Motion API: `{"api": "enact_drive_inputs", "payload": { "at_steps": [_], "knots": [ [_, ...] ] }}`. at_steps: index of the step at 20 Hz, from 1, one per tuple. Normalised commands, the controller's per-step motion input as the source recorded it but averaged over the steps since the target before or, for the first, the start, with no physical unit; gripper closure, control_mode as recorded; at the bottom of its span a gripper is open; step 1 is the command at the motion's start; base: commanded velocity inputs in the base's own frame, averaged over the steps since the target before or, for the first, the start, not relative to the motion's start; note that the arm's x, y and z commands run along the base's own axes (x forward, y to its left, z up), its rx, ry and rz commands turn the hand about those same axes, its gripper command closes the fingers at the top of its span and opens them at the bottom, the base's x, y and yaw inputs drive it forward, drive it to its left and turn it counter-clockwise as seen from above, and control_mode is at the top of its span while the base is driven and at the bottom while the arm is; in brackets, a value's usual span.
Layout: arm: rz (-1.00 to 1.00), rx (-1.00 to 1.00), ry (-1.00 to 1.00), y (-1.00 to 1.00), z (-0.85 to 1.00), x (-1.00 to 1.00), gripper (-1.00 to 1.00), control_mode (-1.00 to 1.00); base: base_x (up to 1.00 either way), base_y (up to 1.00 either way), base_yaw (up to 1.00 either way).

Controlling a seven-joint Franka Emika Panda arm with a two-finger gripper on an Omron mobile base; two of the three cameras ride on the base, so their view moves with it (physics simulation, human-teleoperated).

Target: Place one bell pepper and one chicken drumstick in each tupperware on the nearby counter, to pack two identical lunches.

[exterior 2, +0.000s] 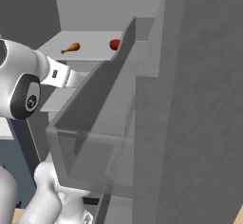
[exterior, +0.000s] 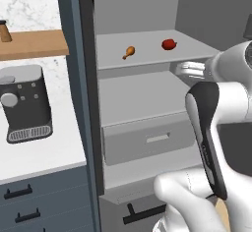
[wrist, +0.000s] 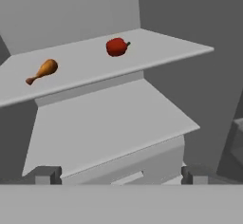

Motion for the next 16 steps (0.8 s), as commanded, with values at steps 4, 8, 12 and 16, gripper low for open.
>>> {"api": "enact_drive_inputs", "payload": {
  "at_steps": [4, 8, 12, 16],
  "knots": [
    [0.00, 0.00, 0.00, -0.09, 0.42, 0.31, -1.00, -1.00, 0.00, 0.00, 0.00],
    [0.00, 0.00, 0.00, -0.19, 0.39, 0.29, -1.00, -1.00, 0.00, 0.00, 0.00],
    [0.00, 0.00, 0.01, -0.22, 0.06, 0.56, -1.00, -1.00, 0.00, 0.00, 0.00],
    [0.00, 0.00, 0.00, -0.02, -0.10, 0.81, -1.00, -1.00, 0.00, 0.00, 0.00]
  ]
}}
